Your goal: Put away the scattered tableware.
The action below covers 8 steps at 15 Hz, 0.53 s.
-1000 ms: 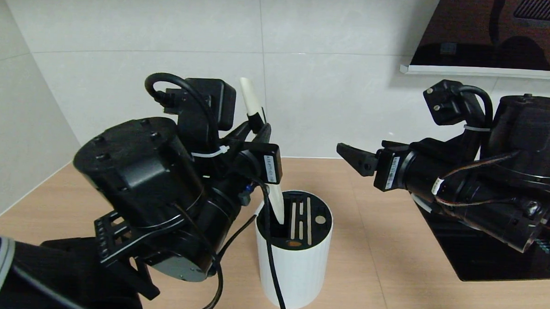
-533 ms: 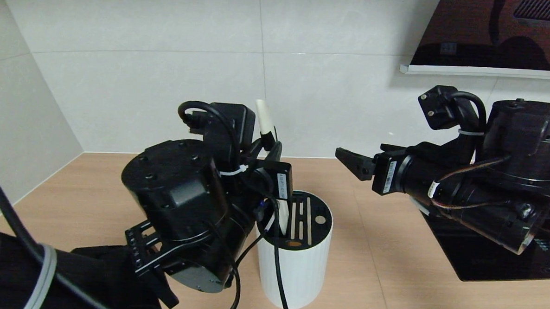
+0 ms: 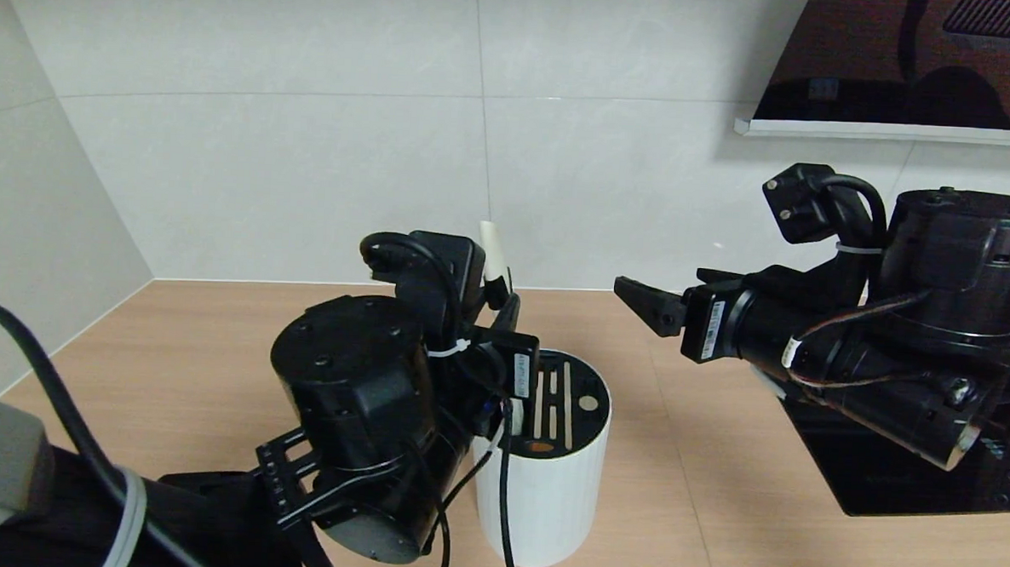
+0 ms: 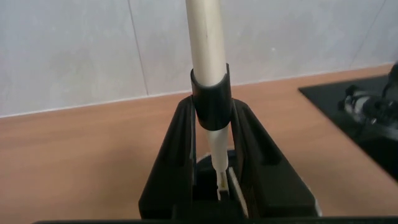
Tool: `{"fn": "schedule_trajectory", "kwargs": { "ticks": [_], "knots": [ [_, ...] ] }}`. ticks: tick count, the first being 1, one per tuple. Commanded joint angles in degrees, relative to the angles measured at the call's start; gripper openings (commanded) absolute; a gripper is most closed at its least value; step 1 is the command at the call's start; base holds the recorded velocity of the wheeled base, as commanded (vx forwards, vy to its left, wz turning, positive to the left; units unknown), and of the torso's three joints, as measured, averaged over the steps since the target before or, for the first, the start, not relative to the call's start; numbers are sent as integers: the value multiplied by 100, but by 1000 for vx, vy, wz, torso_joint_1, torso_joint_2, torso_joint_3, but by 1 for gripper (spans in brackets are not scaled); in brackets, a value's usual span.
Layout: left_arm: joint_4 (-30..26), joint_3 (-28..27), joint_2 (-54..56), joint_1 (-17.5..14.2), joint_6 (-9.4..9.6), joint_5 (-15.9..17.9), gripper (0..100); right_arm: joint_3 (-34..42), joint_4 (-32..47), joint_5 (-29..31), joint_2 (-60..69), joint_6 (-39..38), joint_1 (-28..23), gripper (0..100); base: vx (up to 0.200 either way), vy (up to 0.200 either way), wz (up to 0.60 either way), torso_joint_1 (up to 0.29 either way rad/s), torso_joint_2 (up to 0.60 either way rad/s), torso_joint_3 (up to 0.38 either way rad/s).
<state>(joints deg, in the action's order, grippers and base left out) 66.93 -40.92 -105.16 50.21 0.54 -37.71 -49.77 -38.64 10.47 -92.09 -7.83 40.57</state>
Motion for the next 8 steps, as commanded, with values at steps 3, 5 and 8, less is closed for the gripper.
{"fn": "schedule_trajectory", "kwargs": {
  "ticks": [3,5,8],
  "knots": [
    [5,14,-181,24,-150,-9,0,12,-3,-1,-55,0,4,100,0,0,0,0,0,0],
    [-4,23,-286,50,-177,-9,0,12,-3,-1,-55,9,4,100,0,0,0,0,0,0],
    [5,111,-409,68,-194,-9,0,20,-3,-1,-55,0,4,100,0,0,0,0,0,0]
  ]
}}
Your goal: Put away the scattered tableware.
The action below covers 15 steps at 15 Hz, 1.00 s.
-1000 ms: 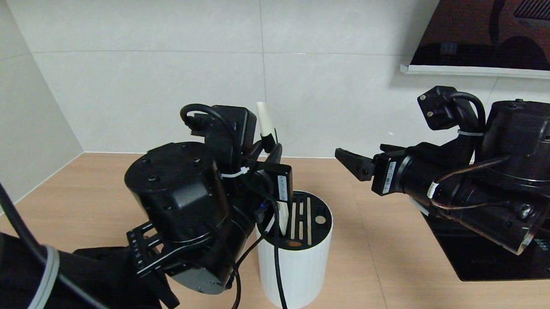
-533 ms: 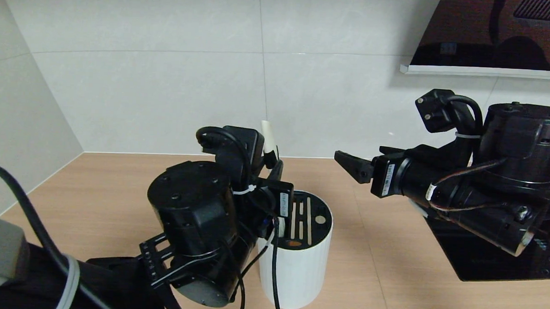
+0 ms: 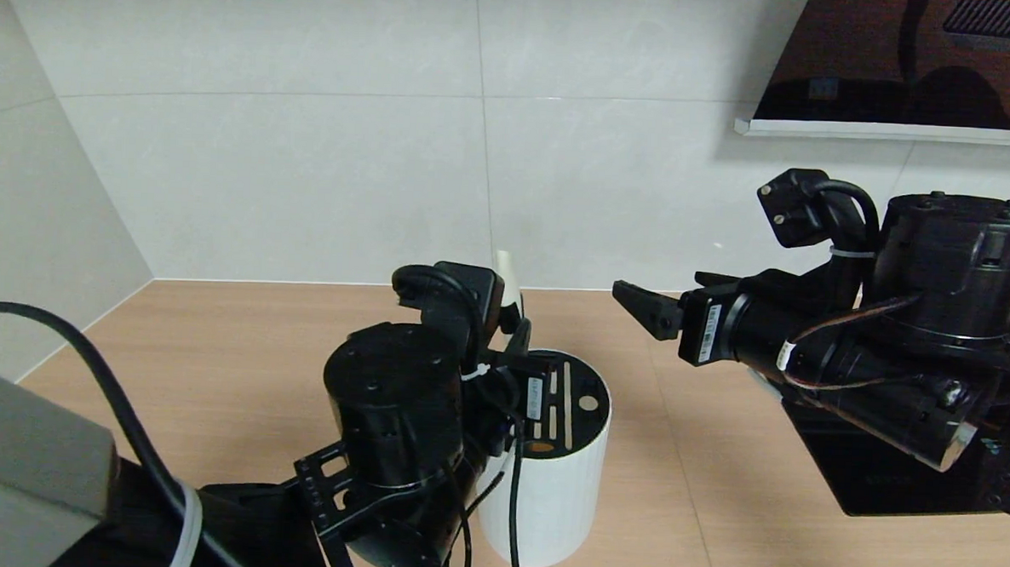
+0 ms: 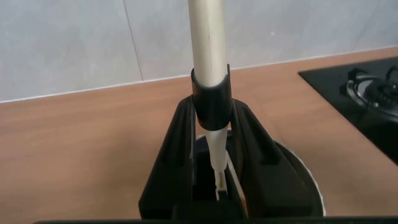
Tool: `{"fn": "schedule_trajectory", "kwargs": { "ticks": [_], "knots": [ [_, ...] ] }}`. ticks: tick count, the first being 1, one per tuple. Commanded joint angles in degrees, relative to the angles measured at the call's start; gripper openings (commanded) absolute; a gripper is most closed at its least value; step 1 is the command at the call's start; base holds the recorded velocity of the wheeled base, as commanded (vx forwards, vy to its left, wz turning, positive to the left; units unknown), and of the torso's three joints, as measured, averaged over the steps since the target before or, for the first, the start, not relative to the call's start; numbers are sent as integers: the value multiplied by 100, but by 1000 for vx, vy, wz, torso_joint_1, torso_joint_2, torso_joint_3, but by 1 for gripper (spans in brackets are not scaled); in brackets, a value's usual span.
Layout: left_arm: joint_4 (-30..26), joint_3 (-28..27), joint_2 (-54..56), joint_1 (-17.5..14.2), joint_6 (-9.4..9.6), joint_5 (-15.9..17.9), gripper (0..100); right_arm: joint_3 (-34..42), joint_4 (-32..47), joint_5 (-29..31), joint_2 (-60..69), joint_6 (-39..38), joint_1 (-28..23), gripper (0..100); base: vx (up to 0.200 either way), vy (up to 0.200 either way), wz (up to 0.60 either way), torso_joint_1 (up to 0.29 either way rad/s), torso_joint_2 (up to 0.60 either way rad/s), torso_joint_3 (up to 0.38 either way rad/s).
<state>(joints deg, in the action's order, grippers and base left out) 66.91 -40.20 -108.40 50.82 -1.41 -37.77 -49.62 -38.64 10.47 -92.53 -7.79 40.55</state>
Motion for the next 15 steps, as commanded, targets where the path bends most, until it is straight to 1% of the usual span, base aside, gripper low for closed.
{"fn": "schedule_trajectory", "kwargs": {
  "ticks": [1,2,7,15],
  "knots": [
    [6,65,-111,42,1,-3,0,5,-3,-1,-11,-3,6,100,0,0,0,0,0,0],
    [6,74,-138,86,1,-3,0,22,-3,-1,-11,6,6,100,0,0,0,0,0,0],
    [6,144,-340,86,1,-47,0,40,-3,-1,-11,23,15,100,0,0,0,0,0,0],
    [15,144,-375,86,1,-91,0,40,-12,-1,-11,32,15,100,0,0,0,0,0,0]
  ]
}}
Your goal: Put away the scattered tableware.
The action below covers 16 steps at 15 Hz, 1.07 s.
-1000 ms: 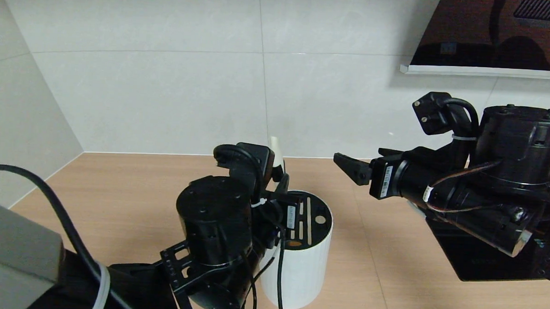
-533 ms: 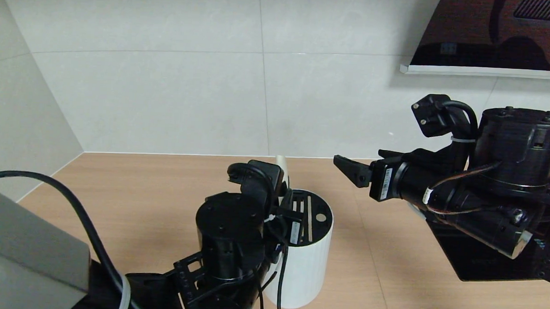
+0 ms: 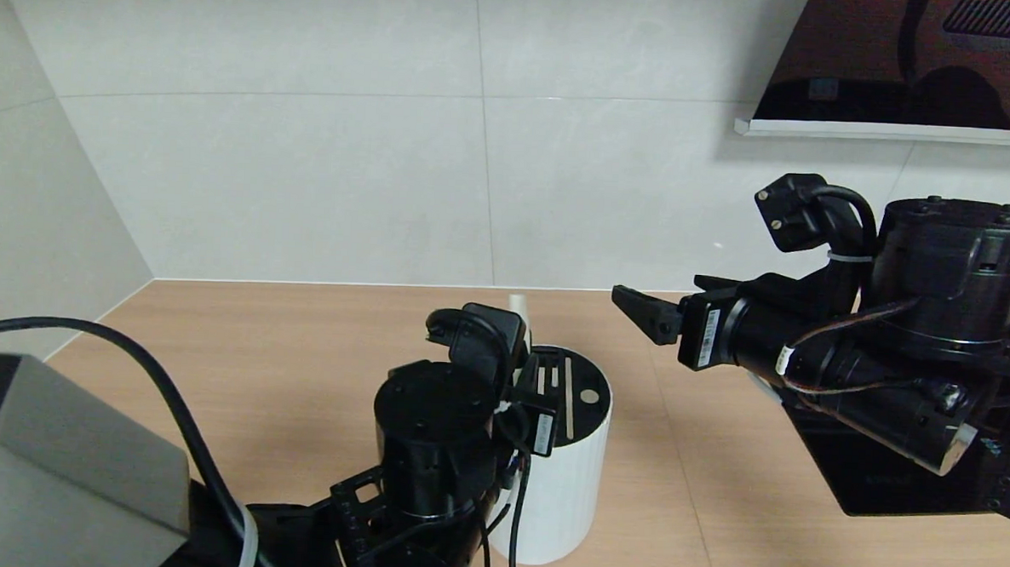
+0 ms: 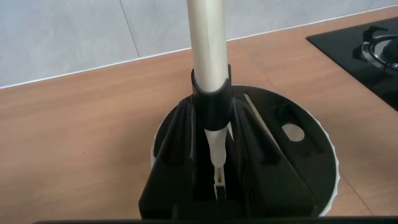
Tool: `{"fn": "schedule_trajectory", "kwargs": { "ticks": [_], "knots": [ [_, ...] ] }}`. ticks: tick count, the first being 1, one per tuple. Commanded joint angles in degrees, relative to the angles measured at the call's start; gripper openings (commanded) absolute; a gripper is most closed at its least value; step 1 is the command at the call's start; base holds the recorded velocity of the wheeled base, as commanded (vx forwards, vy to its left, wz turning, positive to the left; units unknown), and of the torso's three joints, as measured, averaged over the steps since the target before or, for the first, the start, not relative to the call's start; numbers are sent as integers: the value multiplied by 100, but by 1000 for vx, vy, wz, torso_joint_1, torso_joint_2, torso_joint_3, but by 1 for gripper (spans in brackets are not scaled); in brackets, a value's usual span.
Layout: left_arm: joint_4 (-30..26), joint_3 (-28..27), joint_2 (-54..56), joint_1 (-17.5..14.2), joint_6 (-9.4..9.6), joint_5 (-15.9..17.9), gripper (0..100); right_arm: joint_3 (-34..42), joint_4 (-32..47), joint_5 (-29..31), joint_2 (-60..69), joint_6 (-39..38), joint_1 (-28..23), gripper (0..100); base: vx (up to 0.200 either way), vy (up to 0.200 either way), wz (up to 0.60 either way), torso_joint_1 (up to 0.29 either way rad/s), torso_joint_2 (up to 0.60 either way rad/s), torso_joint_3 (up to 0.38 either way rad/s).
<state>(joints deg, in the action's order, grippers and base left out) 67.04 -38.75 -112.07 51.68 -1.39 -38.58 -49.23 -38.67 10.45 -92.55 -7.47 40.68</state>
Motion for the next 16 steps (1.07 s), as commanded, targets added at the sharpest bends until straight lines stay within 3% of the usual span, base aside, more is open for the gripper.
{"fn": "schedule_trajectory", "kwargs": {
  "ticks": [1,3,4,16],
  "knots": [
    [2,-1,-8,0,-2,-18,0,1,-9,1,-9,0,10,100,0,0,0,0,0,0],
    [2,-1,-8,0,-2,-18,0,1,0,1,-9,0,10,100,0,0,0,0,0,0],
    [2,-9,1,0,-2,-9,100,1,0,1,-9,0,10,100,0,0,0,0,0,0],
    [2,96,335,0,7,0,100,-8,-9,28,18,0,1,100,0,0,0,0,0,0]
  ]
}}
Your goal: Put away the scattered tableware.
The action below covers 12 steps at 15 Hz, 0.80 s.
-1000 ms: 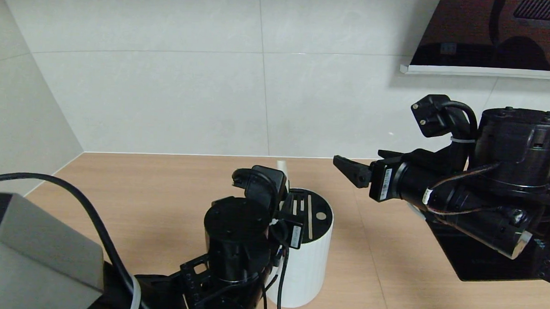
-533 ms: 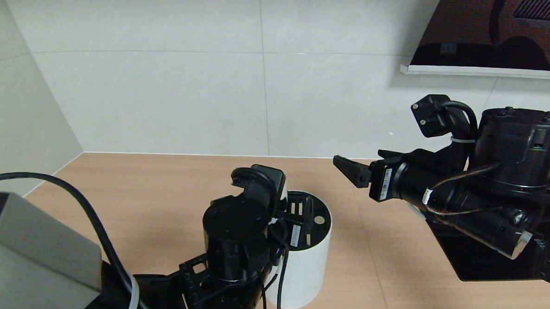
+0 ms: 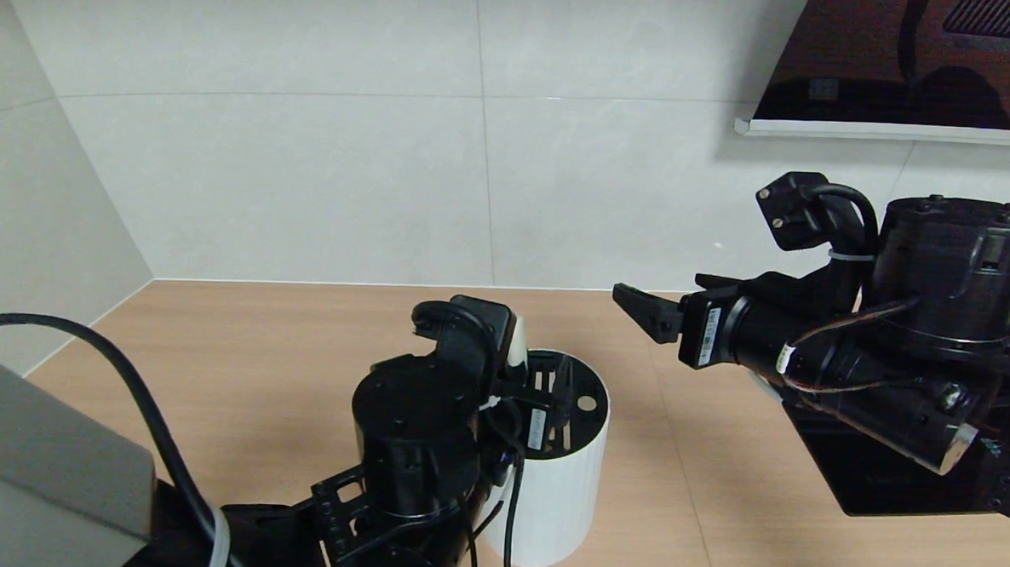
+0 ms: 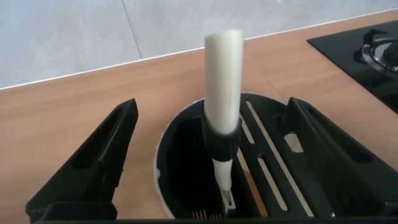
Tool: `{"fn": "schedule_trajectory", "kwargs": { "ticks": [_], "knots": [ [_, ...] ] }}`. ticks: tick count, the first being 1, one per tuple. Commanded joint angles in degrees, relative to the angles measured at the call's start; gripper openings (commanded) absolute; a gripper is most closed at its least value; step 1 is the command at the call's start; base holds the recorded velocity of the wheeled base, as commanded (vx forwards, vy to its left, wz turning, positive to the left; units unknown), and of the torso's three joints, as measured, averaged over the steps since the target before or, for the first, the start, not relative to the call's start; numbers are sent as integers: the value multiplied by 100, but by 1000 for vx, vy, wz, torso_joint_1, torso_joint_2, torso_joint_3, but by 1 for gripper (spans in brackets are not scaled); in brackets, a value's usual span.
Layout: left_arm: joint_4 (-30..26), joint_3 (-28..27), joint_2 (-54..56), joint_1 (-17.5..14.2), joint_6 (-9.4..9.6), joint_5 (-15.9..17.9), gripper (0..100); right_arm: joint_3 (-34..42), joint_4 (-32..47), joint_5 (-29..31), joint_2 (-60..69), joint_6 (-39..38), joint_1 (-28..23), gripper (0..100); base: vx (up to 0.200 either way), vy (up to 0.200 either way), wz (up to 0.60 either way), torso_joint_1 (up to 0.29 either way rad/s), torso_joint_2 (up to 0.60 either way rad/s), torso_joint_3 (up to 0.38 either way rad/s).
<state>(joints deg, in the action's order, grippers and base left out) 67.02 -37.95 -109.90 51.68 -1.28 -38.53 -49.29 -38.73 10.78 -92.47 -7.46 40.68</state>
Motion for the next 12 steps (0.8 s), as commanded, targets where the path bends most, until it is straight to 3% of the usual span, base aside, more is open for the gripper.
{"fn": "schedule_trajectory", "kwargs": {
  "ticks": [1,4,7,10,12],
  "knots": [
    [-5,130,425,18,31,48,100,-11,-3,3,36,-1,1,100,0,0,0,0,0,0],
    [-49,385,1278,27,93,355,100,-11,-3,21,167,-1,1,100,0,0,0,0,0,0],
    [-568,789,2544,-8,225,1208,100,24,-29,-5,563,-1,-87,100,0,0,0,0,0,0],
    [-1227,824,3616,-61,190,1243,100,358,-38,-32,1231,43,-350,100,0,0,0,0,0,0],
    [-1359,1026,4170,-729,181,1472,100,727,-12,-23,1890,377,-447,100,0,0,0,0,0,0]
  ]
}}
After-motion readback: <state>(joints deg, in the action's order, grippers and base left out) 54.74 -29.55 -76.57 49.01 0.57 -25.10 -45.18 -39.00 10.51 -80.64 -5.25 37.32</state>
